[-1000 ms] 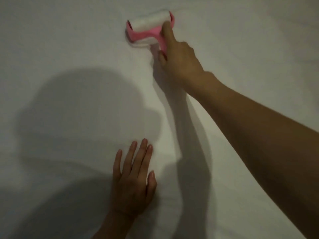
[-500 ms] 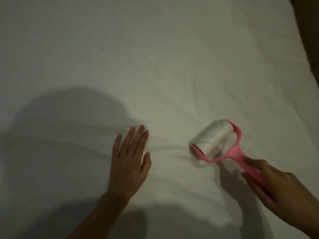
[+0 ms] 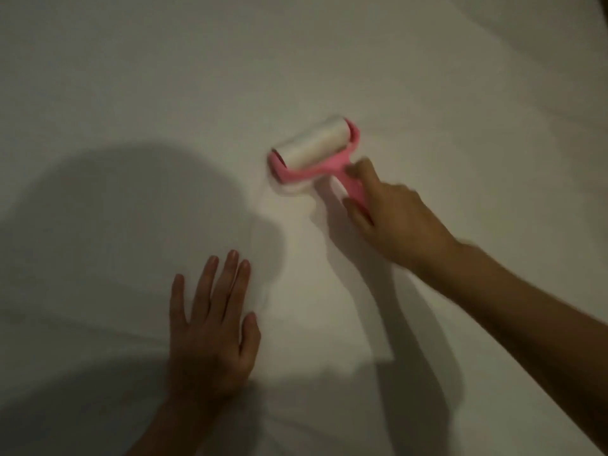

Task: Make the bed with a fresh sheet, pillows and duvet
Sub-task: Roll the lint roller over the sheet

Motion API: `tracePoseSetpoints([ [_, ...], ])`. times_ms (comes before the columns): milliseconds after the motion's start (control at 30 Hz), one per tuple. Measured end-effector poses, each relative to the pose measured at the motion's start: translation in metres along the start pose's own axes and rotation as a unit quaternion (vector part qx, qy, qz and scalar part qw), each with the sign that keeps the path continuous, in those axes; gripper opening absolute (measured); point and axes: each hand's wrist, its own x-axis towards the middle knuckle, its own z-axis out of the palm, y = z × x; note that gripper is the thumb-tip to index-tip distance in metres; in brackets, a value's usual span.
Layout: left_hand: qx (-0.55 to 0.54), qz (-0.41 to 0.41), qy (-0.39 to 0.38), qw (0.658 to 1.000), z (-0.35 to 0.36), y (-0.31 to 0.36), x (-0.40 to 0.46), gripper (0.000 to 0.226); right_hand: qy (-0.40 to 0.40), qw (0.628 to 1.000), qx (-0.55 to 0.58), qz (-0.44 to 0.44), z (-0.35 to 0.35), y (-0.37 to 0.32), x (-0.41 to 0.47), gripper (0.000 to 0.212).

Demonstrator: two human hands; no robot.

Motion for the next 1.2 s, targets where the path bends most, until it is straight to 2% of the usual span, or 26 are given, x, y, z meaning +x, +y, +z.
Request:
tracePoseSetpoints([
  [133,0.004,-0.005,-0.017,1.0,0.003,-0.004,0.004,0.06,0.046,0.999,-0.008,-0.007,0.003,-0.03,0.116,0.061],
  [267,-0.018,-0.002,-0.039,0.999,-0.001,-0.004,0.007,0.058,0.058,0.998,-0.017,-0.016,0.004,-0.041,0.161,0.062],
  [400,-0.033,-0.013,0.022,0.999,-0.014,-0.006,0.021,0.043,0.027,0.999,-0.005,-0.045,-0.004,-0.007,0.103,0.058],
  [500,-0.04,-0.036,0.062,0.997,-0.017,0.006,0.058,0.036,-0.004,0.997,0.019,-0.076,-0.017,0.028,0.017,0.035],
  [633,-0.043,-0.107,0.055,0.992,0.005,0.042,0.1,0.048,-0.053,0.998,0.016,-0.016,-0.043,0.064,-0.075,0.031],
  [700,-0.026,-0.118,0.063,0.991,0.019,0.049,0.099,0.048,-0.061,0.997,0.011,0.04,-0.055,0.074,-0.096,0.032],
  [800,0.018,-0.101,0.078,0.992,0.033,0.048,0.095,0.049,-0.03,0.989,0.079,0.119,-0.065,0.077,-0.09,0.044],
  [933,0.026,-0.088,0.075,0.993,0.043,0.047,0.096,0.054,0.004,0.992,0.053,0.118,-0.071,0.079,-0.06,0.05],
  [1067,0.014,-0.096,0.083,0.992,0.047,0.047,0.097,0.054,0.013,0.988,-0.01,0.154,-0.062,0.07,-0.023,0.04],
  [1200,0.007,-0.107,0.069,0.992,0.046,0.047,0.099,0.057,0.039,0.983,-0.104,0.147,-0.045,0.067,0.002,0.025],
])
